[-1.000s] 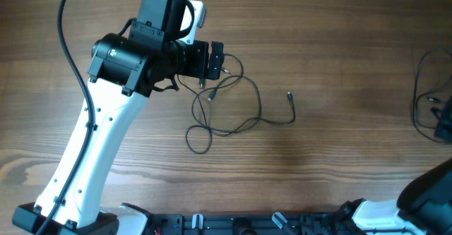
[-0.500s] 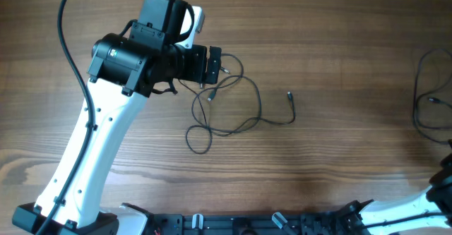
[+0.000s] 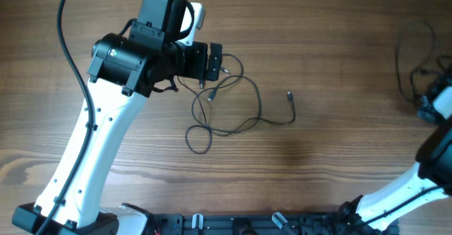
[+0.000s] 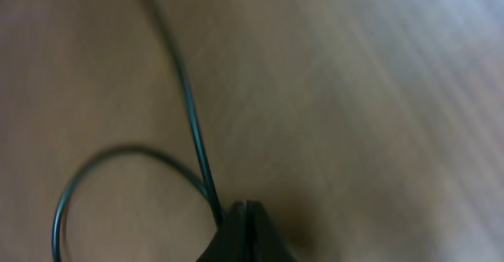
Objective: Untangle cables
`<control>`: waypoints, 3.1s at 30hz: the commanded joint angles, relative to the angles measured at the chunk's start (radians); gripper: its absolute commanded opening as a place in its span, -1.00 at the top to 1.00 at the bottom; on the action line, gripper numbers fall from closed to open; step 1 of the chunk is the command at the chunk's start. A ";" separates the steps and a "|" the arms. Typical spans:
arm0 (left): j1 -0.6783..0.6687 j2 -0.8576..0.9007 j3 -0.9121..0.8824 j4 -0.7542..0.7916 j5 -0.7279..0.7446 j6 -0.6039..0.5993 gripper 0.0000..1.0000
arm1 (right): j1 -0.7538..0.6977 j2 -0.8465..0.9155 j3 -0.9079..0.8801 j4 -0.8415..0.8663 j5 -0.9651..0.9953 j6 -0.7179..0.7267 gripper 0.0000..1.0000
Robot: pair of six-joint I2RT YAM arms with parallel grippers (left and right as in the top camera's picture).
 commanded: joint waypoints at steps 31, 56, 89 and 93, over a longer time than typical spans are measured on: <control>-0.003 0.005 -0.007 -0.036 0.005 -0.078 -1.00 | -0.304 -0.078 0.013 0.090 -0.173 -0.214 -0.99; -0.003 0.005 -0.007 -0.015 0.005 -0.078 -1.00 | -0.392 0.125 0.012 0.010 -0.288 0.043 -0.40; -0.003 0.005 -0.008 0.006 0.021 -0.089 -1.00 | -0.392 0.315 0.012 0.125 -0.359 -0.216 0.91; -0.003 0.005 -0.007 0.010 0.020 -0.089 -1.00 | -0.385 0.219 0.037 0.126 -0.514 -0.312 0.91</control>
